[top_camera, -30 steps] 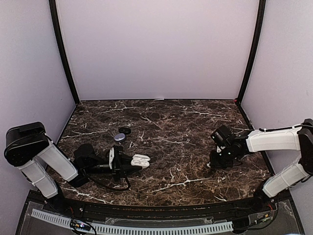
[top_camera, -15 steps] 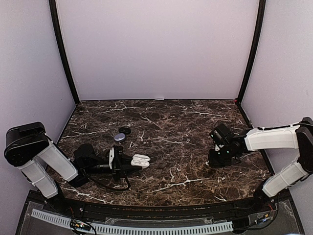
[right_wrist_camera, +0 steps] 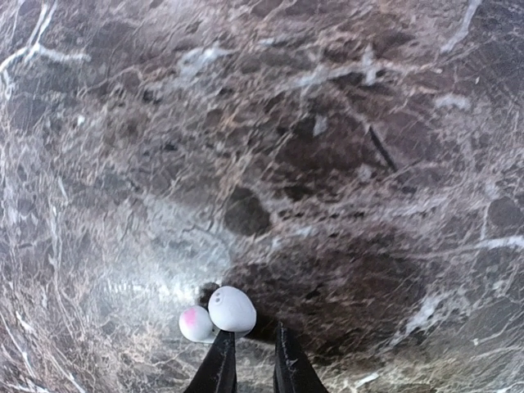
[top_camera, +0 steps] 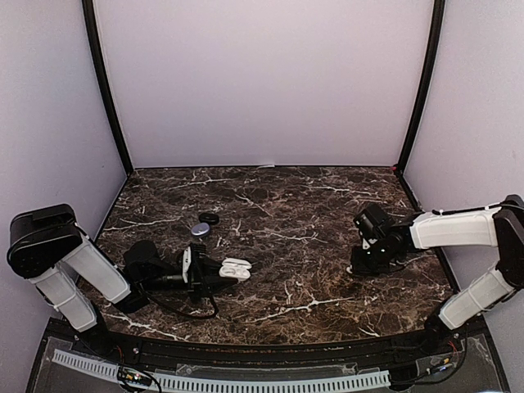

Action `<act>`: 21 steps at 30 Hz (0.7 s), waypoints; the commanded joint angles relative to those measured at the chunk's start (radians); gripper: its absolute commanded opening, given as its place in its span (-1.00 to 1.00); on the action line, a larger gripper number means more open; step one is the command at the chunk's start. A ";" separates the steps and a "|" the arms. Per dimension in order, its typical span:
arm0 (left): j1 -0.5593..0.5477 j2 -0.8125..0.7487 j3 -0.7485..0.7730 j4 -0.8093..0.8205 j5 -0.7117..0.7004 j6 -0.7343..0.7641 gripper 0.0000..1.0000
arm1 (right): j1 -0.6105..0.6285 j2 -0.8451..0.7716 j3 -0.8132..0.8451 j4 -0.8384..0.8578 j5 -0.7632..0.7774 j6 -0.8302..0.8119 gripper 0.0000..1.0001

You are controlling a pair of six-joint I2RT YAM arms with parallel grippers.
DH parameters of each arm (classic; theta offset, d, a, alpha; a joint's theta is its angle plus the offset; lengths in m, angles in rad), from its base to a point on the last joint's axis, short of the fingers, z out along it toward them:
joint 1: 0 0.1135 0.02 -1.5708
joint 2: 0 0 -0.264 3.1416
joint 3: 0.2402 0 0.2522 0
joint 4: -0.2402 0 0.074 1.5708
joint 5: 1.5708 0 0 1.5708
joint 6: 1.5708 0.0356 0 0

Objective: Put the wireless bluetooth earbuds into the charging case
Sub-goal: Move the right earbud to the center of the board.

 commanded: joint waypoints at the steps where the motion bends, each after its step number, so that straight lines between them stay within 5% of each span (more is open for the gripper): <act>1: 0.005 -0.022 0.011 -0.001 0.008 0.003 -0.72 | -0.032 0.024 0.038 0.029 0.013 -0.039 -0.67; 21: 0.004 -0.024 0.013 -0.010 0.008 0.005 -0.72 | -0.057 0.008 0.072 0.017 0.029 -0.073 -0.64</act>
